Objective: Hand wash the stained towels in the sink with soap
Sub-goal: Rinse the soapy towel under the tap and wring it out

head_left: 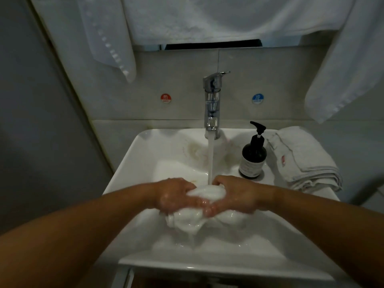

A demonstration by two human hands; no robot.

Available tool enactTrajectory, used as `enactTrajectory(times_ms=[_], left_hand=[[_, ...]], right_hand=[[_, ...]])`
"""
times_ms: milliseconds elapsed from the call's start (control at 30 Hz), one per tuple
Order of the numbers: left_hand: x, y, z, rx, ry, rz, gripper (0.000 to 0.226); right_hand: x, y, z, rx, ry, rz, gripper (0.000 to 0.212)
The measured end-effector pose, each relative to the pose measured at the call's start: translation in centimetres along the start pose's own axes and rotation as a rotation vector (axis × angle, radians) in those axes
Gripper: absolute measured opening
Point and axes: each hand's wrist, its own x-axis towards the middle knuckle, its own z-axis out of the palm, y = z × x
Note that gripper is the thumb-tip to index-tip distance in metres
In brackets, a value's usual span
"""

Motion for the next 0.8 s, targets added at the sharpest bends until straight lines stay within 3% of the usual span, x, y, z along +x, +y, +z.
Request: enactTrajectory(times_ms=[100,167,233,300,333,467,600,700,800], left_hand=[[-0.2,-0.4,-1.6,-0.01,0.048,-0.06,0.058],[-0.3,-0.6,-1.1,-0.031,0.023,-0.035,0.056],[-0.6,-0.3,0.8,0.003,-0.007,0.006,0.066],[-0.6,-0.1,3.1,0.124,0.057,0.068,0.07],[-0.4,-0.3,4.2,0.14,0.089,0.063,0.068],[0.5,-0.3,6.0,0.127,0.192,-0.023,0.067],[1.5,0.4,5.4,0.145,0.254,-0.092,0.06],[2.7,-0.4,5.1,0.259,0.229,-0.075,0.07],[2.9,-0.2,4.5,0.262,0.236,-0.121,0.056]], right_hand=[[-0.3,-0.5,-0.9,-0.178,-0.027,0.065,0.077],[-1.2,-0.9,-1.1,-0.217,-0.049,-0.005,0.076],[-2.1,-1.0,0.1,-0.255,-0.143,-0.059,0.104],[-2.3,-0.6,2.3,-0.398,-0.102,-0.06,0.131],[-2.0,-0.3,3.2,-0.439,-0.052,-0.057,0.134],[-0.4,0.3,3.9,-0.449,0.109,-0.107,0.122],[0.7,0.5,3.5,-0.579,0.166,-0.073,0.11],[1.7,0.8,3.1,-0.629,0.188,-0.04,0.097],[2.1,0.5,2.7,-0.585,0.203,-0.016,0.1]])
